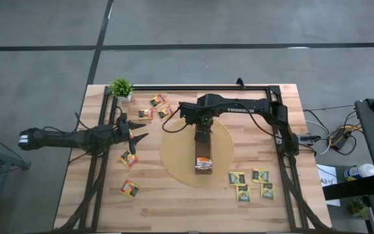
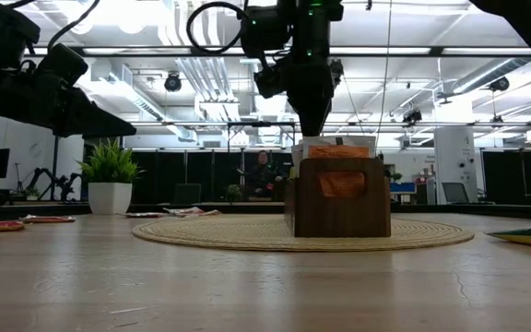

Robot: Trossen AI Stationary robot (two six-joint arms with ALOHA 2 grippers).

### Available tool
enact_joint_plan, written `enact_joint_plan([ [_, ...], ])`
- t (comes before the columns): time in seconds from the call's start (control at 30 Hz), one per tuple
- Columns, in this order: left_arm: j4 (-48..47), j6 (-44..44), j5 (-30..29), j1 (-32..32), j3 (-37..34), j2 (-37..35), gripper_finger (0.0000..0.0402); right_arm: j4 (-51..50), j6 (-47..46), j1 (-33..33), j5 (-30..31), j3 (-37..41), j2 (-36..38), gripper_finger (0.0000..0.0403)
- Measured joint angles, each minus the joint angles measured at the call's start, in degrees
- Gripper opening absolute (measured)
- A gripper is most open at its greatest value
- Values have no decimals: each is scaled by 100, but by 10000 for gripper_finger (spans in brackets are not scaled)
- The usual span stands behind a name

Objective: Pick & Place Tea
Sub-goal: Put the yellow tea bag into the top section of the wooden organizer

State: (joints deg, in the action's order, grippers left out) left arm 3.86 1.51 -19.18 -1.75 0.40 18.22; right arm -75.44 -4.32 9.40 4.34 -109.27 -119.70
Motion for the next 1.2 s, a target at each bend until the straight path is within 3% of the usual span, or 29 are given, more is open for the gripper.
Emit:
enact_joint_plan([
  [0.23, 0, -1, -2, 1, -2, 0, 202, 122, 21, 1, -202, -40, -2, 93],
  [0.4, 0, -1, -1, 1, -2, 0, 202, 73, -111, -2, -114, -250, 0, 58],
  [0.6, 0, 0, -2, 1, -2, 0, 202, -19, -131, -77, -437, -292, 31, 11],
  [0.77, 0, 1, -2, 1, 0, 0, 202, 35, -129, -117, -430, 80, -7, 8],
  [0.93, 0, 0, -2, 6, 0, -1, 202, 872, -222, -80, -148, 765, -9, 8],
  [1.2, 0, 1, -2, 4, 0, -4, 202, 1191, -325, 40, -395, 1557, -420, 8],
])
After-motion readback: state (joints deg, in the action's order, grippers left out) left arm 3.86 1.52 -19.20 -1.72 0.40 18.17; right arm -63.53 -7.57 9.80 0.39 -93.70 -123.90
